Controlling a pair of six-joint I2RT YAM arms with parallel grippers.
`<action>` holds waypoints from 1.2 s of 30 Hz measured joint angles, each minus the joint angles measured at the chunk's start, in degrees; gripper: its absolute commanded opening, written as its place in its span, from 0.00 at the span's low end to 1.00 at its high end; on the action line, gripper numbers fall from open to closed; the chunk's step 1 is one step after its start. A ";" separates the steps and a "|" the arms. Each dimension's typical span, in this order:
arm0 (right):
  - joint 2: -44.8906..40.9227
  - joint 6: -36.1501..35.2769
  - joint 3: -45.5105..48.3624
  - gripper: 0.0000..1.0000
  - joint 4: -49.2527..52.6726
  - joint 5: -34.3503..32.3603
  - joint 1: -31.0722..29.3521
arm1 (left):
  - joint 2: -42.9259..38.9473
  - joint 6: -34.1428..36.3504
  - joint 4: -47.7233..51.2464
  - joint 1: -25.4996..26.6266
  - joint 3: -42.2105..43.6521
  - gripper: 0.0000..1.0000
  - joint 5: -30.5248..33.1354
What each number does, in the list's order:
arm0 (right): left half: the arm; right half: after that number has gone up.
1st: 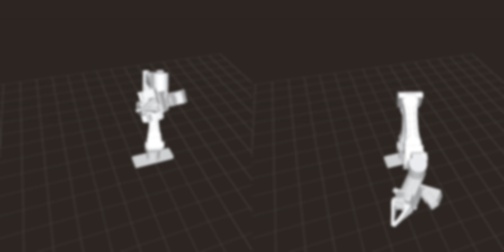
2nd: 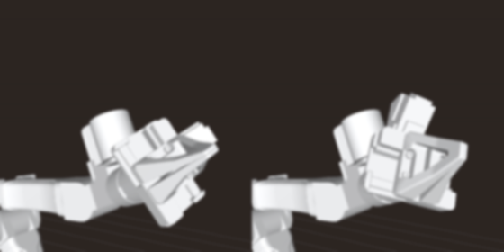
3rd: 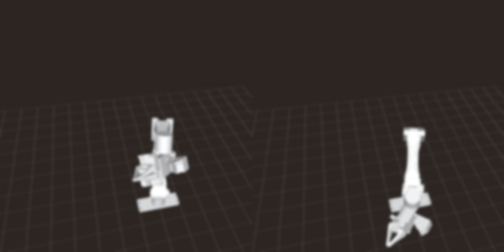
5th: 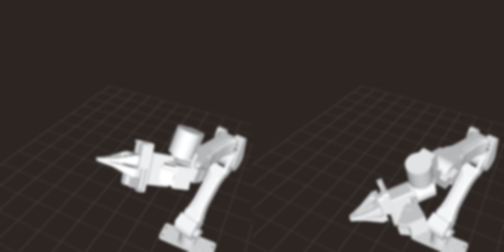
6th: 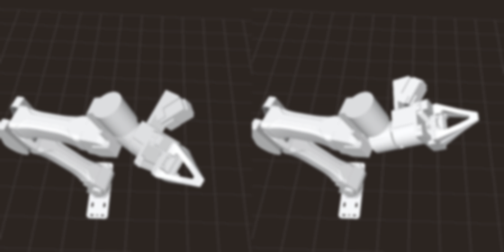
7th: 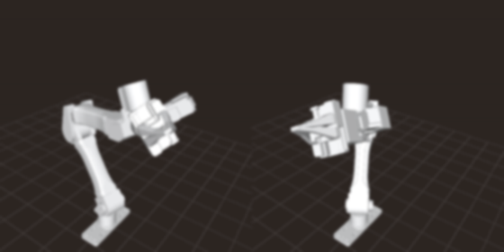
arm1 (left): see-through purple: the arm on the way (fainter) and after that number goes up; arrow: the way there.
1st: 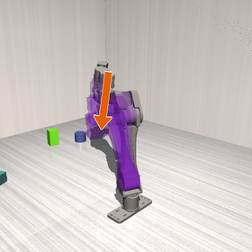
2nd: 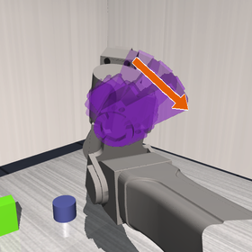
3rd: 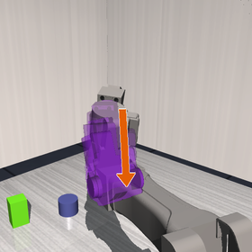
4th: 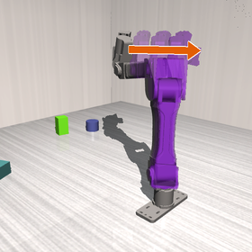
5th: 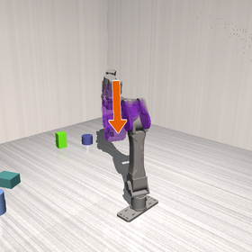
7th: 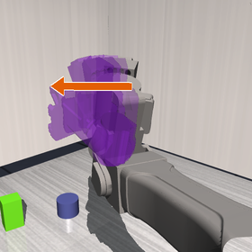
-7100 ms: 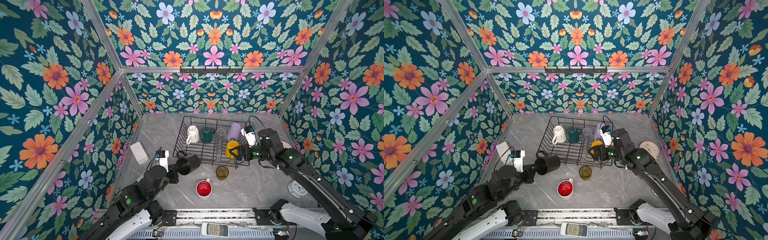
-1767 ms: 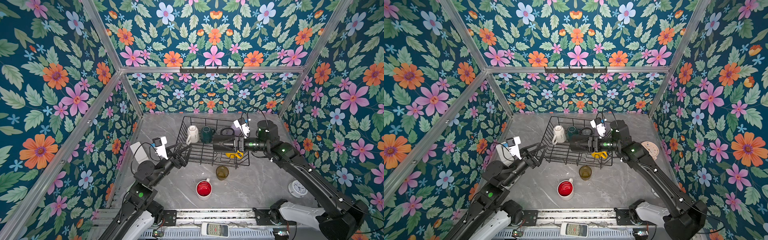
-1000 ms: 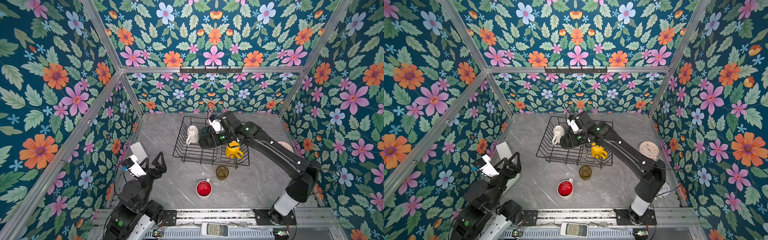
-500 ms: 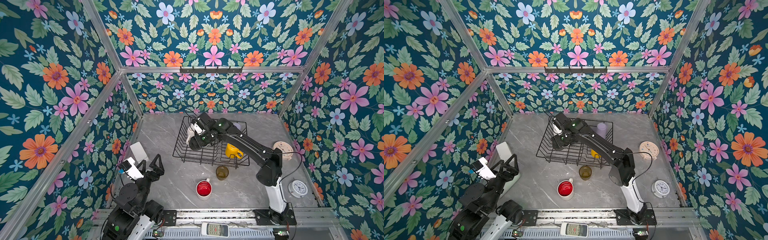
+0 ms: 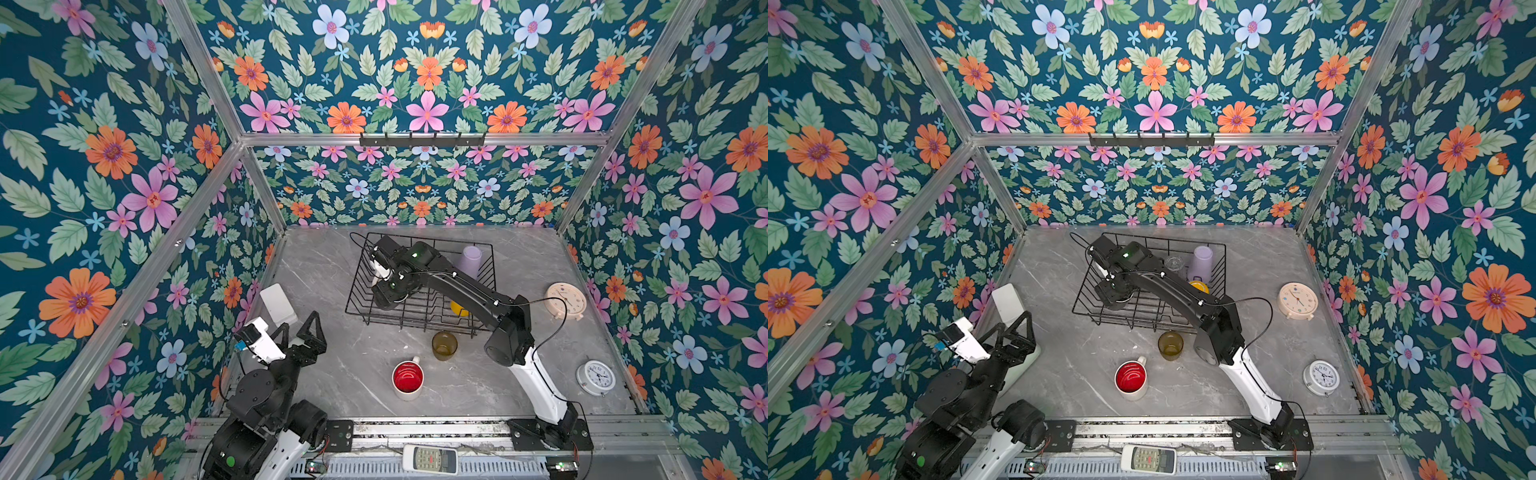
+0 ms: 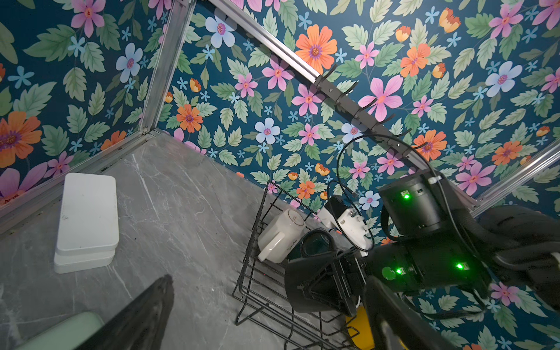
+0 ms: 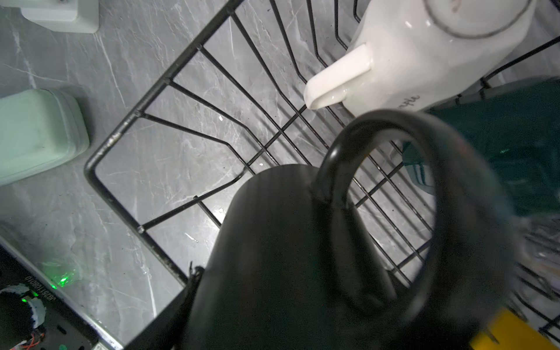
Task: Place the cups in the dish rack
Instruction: 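Lower the inverted black mug into the rack beside the white mug with the right gripper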
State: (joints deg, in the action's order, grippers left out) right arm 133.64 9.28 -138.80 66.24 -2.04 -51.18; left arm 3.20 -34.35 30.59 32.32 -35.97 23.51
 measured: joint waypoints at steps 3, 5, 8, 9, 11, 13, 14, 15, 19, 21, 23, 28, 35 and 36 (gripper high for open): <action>1.20 -0.39 -0.70 0.00 0.02 -0.28 0.00 | -0.02 -0.02 0.04 0.02 0.15 1.00 0.17; 1.68 -0.50 -0.96 0.00 0.04 -0.52 -0.02 | -0.02 -0.02 0.07 0.02 0.26 1.00 0.31; 2.69 -0.83 -1.79 0.00 0.07 -1.07 -0.02 | -0.02 -0.04 0.09 0.02 0.39 1.00 0.31; 3.19 -0.87 -2.16 0.00 0.07 -1.09 -0.02 | -0.02 -0.04 0.09 0.02 0.46 1.00 0.31; 4.24 -1.07 -2.91 0.00 0.13 -1.16 -0.02 | -0.02 -0.07 0.09 0.02 0.57 1.00 0.31; 5.22 -1.51 -3.56 0.00 0.31 -1.25 -0.02 | -0.02 -0.11 0.09 0.02 0.59 1.00 0.31; 5.53 -1.55 -3.78 0.00 0.37 -1.27 -0.02 | -0.02 -0.24 0.07 0.02 0.59 1.00 0.31; 5.81 -1.73 -4.02 0.00 0.48 -1.29 -0.02 | -0.02 -0.24 0.07 0.02 0.59 1.00 0.31; 7.02 -1.92 -5.05 0.00 0.85 -1.42 -0.04 | -0.02 -0.26 0.07 0.02 0.70 1.00 0.31; 7.82 -1.95 -5.44 0.00 0.98 -1.46 -0.02 | -0.02 -0.28 0.02 0.02 0.70 1.00 0.31; 8.59 -2.03 -5.84 0.00 1.29 -1.46 -0.02 | -0.02 -0.31 0.04 0.02 0.70 1.00 0.31; 10.27 -2.27 -7.19 0.00 1.51 -1.49 -0.02 | -0.02 -0.48 0.02 0.02 0.74 1.00 0.33; 11.58 -2.34 -7.76 0.10 1.38 -1.55 -0.02 | -0.07 -1.16 0.04 0.04 0.81 1.00 0.33; 11.69 -2.34 -7.91 0.12 1.38 -1.57 -0.04 | -0.07 -1.16 0.04 0.04 0.81 1.00 0.33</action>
State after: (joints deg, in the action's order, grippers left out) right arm 145.34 6.94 -146.71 67.61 -3.62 -51.22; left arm 3.14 -35.51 30.63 32.36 -35.16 23.83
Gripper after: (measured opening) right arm 0.797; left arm 0.996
